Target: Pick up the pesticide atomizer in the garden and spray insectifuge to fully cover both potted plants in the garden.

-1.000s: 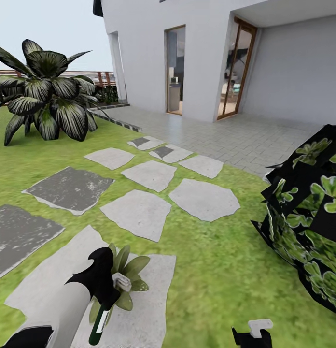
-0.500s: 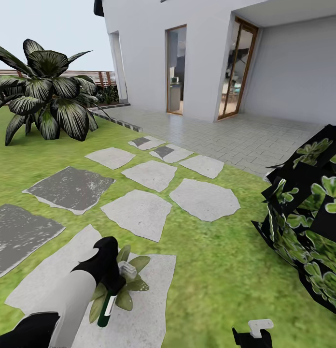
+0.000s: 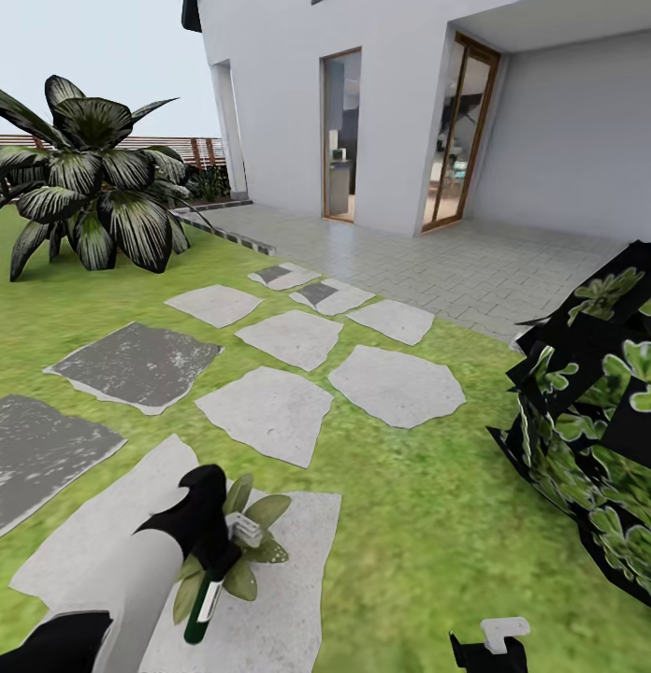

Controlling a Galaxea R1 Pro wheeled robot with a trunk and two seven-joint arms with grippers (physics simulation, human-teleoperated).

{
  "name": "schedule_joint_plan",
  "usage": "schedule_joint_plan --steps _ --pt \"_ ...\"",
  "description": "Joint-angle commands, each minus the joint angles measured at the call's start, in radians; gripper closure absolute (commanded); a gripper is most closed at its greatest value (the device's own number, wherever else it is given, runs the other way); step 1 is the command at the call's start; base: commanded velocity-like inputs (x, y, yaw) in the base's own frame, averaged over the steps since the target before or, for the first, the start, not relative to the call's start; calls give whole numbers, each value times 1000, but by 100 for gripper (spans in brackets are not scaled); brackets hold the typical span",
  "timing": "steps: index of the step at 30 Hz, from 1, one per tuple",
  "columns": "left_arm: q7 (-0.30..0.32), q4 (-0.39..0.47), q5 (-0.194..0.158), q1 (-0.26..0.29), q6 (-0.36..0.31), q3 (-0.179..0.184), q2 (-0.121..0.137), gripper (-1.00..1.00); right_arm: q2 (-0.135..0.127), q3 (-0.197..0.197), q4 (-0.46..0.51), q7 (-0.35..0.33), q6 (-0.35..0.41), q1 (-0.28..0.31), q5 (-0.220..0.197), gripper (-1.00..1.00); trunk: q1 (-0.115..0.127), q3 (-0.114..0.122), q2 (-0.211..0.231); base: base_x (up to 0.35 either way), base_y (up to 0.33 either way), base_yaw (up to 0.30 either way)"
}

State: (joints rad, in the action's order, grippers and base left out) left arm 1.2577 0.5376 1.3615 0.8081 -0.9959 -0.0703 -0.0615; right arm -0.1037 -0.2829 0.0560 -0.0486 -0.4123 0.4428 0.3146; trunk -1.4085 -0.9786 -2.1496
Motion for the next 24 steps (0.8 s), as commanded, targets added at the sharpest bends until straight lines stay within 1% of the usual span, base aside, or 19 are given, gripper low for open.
schedule_joint_plan --steps 1,4,7,9,11,16,19,24 --pt "8 4 12 1 -8 -7 -5 100 0 -9 -1 -5 -3 1 4 -100 0 -1 0 -85 0 0" --pt "8 8 14 13 -12 -6 -8 100 0 -9 -1 -5 -3 1 4 -100 0 -1 0 -185 0 0" --pt "9 10 9 28 -15 -7 -10 100 0 -9 -1 -5 -3 1 4 -100 0 -1 0 -49 0 0" --pt "12 3 6 69 -16 -9 -15 100 -1 -9 -1 -5 -3 1 4 -100 0 -1 0 -11 0 0" --pt "18 -1 6 89 -16 -9 -20 100 -1 -9 -1 -5 -3 1 4 -100 0 -1 0 -3 0 0" --pt "21 -4 9 97 -11 -5 -17 100 -1 -9 -1 -5 -3 1 4 -100 0 -1 0 -1 0 0" --pt "25 -5 11 93 -7 -3 -9 100 0 -9 -1 -5 -3 1 4 -100 0 -1 0 0 0 0" --pt "46 -5 14 85 -3 0 -4 100 -1 -9 -1 -5 -3 1 4 -100 0 -1 0 0 0 0"
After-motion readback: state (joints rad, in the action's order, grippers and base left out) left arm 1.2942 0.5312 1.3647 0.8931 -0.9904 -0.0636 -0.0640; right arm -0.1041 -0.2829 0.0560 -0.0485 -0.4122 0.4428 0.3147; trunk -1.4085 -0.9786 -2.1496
